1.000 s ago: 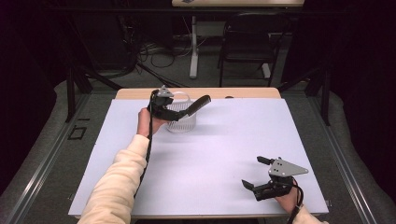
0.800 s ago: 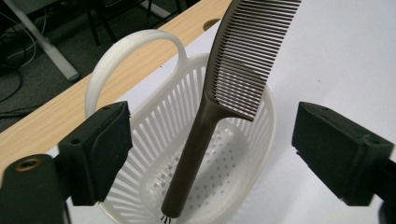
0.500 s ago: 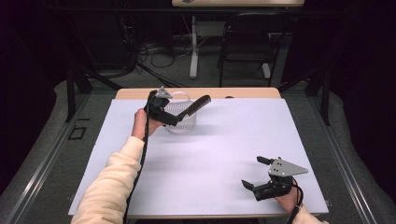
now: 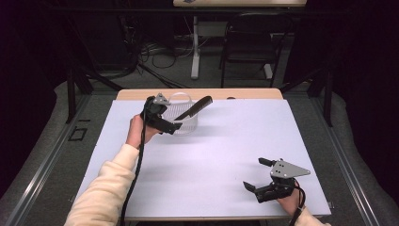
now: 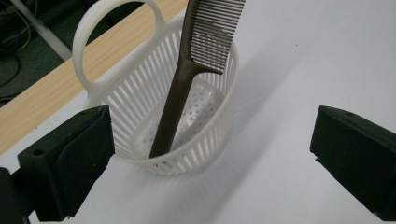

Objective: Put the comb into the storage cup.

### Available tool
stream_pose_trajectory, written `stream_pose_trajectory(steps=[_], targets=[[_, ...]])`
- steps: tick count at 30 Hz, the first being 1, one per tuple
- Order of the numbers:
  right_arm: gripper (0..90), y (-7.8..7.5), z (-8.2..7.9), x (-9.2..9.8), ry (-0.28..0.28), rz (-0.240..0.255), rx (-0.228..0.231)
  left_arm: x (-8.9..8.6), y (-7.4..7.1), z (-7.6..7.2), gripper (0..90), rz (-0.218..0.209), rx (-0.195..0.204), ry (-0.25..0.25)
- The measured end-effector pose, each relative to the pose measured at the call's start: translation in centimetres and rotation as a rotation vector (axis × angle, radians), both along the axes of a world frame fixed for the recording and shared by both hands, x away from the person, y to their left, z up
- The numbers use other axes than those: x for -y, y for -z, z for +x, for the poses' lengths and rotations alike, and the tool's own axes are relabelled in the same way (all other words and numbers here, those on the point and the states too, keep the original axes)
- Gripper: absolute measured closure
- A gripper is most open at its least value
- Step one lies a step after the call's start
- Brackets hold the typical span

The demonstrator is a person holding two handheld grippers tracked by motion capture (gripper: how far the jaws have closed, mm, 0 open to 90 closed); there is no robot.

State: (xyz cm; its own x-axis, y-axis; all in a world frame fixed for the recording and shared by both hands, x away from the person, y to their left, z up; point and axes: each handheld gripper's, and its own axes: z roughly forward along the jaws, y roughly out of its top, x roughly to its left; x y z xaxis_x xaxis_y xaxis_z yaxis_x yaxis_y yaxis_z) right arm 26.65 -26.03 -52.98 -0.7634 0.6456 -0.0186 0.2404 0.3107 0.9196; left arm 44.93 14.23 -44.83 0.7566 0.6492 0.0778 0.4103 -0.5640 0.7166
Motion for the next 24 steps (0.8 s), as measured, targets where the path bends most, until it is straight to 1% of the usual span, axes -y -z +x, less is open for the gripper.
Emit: stream_pose_trajectory(steps=[2, 7, 15, 18, 20, 22, 24], targets=[[0.0, 0.0, 0.0, 0.0, -0.001, 0.004, -0.001, -0.2, 0.1, -0.4, 0.0, -0.004, 0.002, -0.003], [0.0, 0.0, 0.0, 0.0, -0.002, -0.001, -0.003, -0.7, -0.1, -1.3, 0.0, 0.002, 0.01, -0.012], [0.0, 0.0, 0.0, 0.0, -0.003, 0.003, -0.003, -1.4, -0.1, -3.1, 0.0, 0.018, 0.004, -0.029], [0.0, 0.0, 0.0, 0.0, -0.002, 0.001, -0.004, -1.6, 0.0, -3.9, 0.0, 0.019, 0.002, -0.026], [0.0, 0.0, 0.1, -0.1, -0.004, 0.0, -0.003, -1.8, 0.1, -4.5, 0.0, 0.011, 0.007, -0.027], [0.0, 0.0, 0.1, -0.1, -0.004, -0.001, -0.005, -1.8, 0.3, -5.1, 0.0, 0.019, 0.007, -0.025], [0.0, 0.0, 0.1, 0.0, -0.003, -0.003, -0.007, -1.9, 0.4, -5.6, 0.0, 0.019, 0.006, -0.021]])
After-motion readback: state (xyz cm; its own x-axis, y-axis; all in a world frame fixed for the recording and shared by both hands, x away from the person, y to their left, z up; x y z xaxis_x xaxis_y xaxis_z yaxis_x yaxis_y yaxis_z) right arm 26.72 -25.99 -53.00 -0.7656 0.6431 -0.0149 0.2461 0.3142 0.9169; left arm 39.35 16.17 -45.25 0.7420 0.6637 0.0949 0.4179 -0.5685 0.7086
